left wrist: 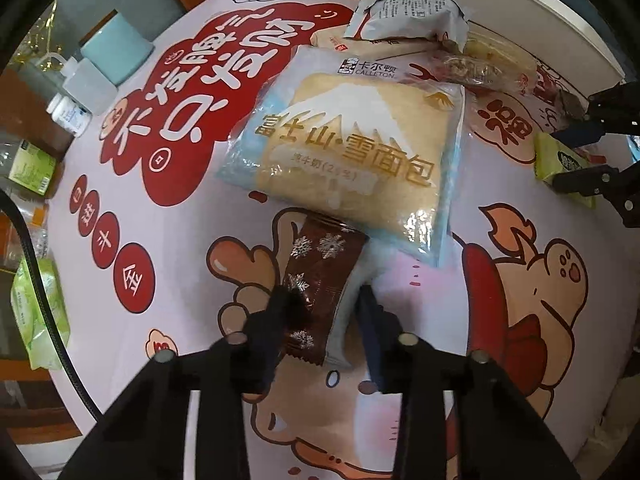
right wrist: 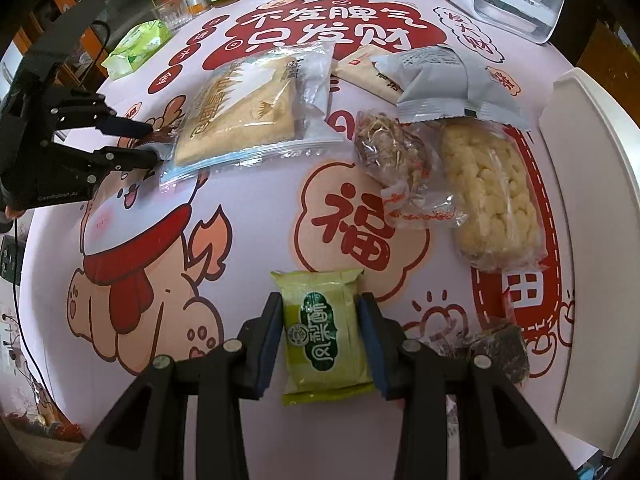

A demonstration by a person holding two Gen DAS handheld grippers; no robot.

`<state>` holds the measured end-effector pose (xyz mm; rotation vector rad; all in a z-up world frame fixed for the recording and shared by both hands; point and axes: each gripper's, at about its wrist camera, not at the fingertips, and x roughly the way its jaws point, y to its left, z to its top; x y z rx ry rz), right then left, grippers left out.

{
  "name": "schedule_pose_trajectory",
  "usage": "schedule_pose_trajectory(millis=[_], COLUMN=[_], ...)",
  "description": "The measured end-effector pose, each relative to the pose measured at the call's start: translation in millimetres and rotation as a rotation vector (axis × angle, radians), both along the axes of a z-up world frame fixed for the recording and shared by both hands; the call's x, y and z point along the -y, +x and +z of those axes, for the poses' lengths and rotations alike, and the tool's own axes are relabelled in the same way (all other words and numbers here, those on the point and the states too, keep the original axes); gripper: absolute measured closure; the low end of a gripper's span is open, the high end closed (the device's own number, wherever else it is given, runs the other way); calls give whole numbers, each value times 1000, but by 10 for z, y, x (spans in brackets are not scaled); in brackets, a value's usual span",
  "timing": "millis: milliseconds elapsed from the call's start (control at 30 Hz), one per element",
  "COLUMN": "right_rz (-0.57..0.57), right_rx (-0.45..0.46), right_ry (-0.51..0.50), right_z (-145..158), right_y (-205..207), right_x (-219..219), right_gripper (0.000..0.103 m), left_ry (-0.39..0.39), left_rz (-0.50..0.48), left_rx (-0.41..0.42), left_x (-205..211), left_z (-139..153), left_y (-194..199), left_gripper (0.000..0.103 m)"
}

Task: Organize snacks
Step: 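Grasp the brown snowflake-print snack with the left tool while the right tool grasps the green packet, then carry the brown snack and green packet over the white tray and release both inside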

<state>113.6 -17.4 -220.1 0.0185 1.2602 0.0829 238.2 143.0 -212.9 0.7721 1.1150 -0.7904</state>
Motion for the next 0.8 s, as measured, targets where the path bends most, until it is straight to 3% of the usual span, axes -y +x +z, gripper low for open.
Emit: schedule_pose_trajectory(millis=[200,467,633,800], right_rz=[-10,-10,-20,-38], right_rx=[15,61,117,197], right_ry=[18,40,70,88], right_z=[69,278,541,884], right_y=[-82,-235,-377,-532], right_x=[22,77,212,434], right_gripper=[65,65,65,65], left_ry=[-45,-100,-136,-249], left_rz=[108,260,303,326], left_rx=[-57,-61,-30,-4], left_x=[-81,-252,-171,117], left_z=[110,388,685,1130], left_y=[-42,-244,-559,-886], left_gripper=[78,79,79,79])
